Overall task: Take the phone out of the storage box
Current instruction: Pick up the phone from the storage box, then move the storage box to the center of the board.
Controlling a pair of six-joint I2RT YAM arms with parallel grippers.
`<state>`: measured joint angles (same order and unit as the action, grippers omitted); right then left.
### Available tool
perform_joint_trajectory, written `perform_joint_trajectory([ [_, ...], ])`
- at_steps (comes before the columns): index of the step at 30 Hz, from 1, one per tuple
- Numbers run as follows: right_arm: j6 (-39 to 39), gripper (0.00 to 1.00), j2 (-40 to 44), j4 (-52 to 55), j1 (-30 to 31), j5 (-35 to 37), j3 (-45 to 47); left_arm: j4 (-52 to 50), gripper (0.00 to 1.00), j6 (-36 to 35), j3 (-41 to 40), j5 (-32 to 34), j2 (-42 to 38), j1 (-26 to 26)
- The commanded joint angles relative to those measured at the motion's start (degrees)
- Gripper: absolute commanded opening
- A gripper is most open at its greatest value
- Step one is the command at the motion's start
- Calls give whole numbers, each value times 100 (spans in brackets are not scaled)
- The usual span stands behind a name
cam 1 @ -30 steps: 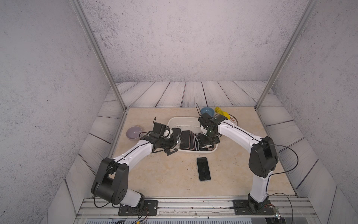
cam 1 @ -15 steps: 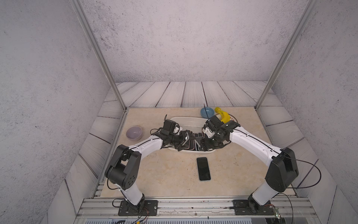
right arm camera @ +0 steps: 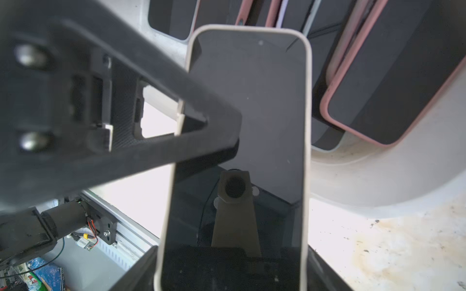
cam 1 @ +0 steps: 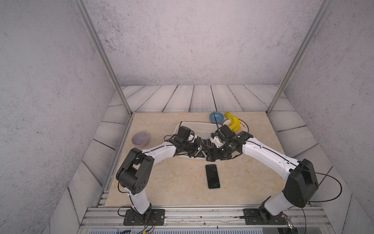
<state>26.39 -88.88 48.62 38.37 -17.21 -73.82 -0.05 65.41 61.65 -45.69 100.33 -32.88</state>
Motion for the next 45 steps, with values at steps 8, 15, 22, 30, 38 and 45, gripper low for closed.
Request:
perform_joint_trajectory([
  [8, 138, 56, 250, -264, 222, -138, 43, -27, 5, -88, -161, -19, -324, -25],
  [15, -84, 90, 497, 153, 215, 248, -170, -640, 0, -512, -98, -71, -641, 1],
  [22, -463, 100, 899, 702, -162, 609, -523, -2595, 0, -2042, -101, 62, -1708, 80],
  [30, -539, 100, 1199, 342, -730, 287, -120, -2859, 0, -2387, -1604, 102, -3305, 63],
  [38, -365, 100, 1127, 35, -758, -243, -29, -2371, 0, -2267, -2491, 330, -3539, 46],
  [45, -158, 100, 1544, -365, -756, -21, 233, -1781, 0, -2383, -2464, 298, -2926, 45],
])
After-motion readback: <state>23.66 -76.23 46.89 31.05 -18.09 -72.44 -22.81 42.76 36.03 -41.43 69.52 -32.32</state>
